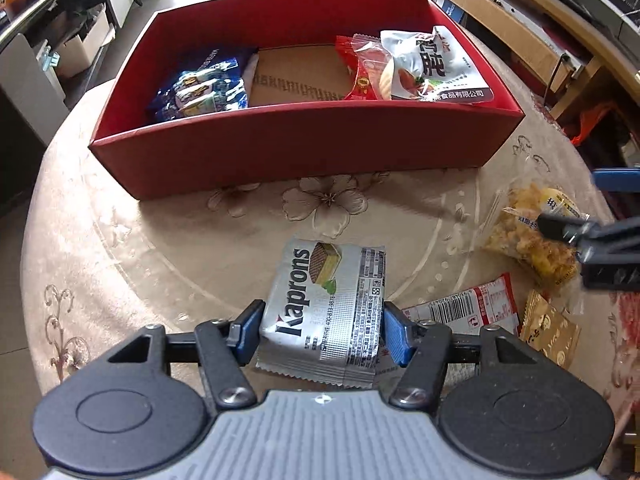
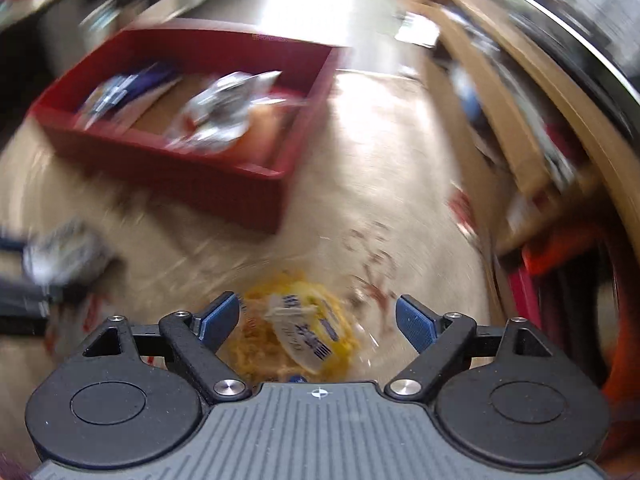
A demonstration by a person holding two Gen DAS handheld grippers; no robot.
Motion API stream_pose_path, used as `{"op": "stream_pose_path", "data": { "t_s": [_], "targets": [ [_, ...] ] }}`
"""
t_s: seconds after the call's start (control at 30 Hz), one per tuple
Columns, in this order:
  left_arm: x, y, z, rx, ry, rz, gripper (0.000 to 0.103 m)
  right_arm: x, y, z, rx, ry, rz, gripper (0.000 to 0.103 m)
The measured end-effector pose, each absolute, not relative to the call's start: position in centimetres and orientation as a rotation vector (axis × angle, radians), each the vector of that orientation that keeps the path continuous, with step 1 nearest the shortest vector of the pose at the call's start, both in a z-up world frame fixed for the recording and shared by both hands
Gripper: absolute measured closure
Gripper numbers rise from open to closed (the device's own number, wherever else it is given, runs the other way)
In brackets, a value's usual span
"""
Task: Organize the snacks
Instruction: 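Close left tool on Kaprons packet while right tool closes on waffle bag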
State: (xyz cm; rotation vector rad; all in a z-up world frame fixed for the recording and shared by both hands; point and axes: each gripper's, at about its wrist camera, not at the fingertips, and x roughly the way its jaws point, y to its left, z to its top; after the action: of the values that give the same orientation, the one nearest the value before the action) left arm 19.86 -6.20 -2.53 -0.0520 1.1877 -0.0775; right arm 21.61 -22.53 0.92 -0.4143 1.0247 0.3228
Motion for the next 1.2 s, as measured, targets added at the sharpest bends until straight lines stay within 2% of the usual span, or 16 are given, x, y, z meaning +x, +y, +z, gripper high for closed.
{"op": "stream_pose_path", "data": {
  "t_s": [0.07, 0.13, 0.2, 0.3, 0.4, 0.57, 0.83, 1.03, 1.13, 1.2],
  "targets": [
    [19.9, -5.8, -2.7, -0.068, 1.196, -0.093, 0.046, 21.9, -21.7, 0.1, -0.460, 1.054, 0.382, 0.013],
    [20.2, -5.7, -3.1, -0.069, 1.210, -0.107, 0.046, 22.2, -21.5, -1.0, -0.468, 1.074, 0.395, 0.005],
    [20.5, -5.5, -3.2, -0.071, 1.212, -0.109, 0.046, 22.4, -21.4, -2.1, -0.479, 1.096, 0.403, 0.004],
    [20.7, -5.7, -3.1, -0.057, 1.204, -0.106, 0.046, 22.4, -21.1, -2.6, -0.516, 1.094, 0.364, 0.008],
    [20.6, -5.8, -3.1, -0.052, 1.195, -0.101, 0.046, 22.1, -21.3, -2.0, -0.478, 1.102, 0.318, 0.023],
    [20.1, -5.3, -2.9, -0.059, 1.191, -0.075, 0.046, 20.6, -23.0, -0.7, -0.359, 1.119, 0.230, 0.024],
    [19.5, -5.4, -2.4, -0.007, 1.139, -0.039, 0.043, 15.8, -21.8, 3.2, -0.198, 1.019, 0.273, 0.024],
    [20.4, -5.3, -3.4, -0.003, 1.155, -0.024, 0.035, 15.4, -19.7, 1.7, -0.209, 1.072, 0.331, 0.024],
    [20.3, -5.0, -3.3, -0.017, 1.152, -0.025, 0.040, 15.2, -19.1, 0.6, -0.230, 1.106, 0.356, 0.024],
    [20.0, -5.0, -3.2, 0.006, 1.141, -0.024, 0.049, 15.1, -18.8, 0.3, -0.231, 1.117, 0.372, 0.024]
  ]
}}
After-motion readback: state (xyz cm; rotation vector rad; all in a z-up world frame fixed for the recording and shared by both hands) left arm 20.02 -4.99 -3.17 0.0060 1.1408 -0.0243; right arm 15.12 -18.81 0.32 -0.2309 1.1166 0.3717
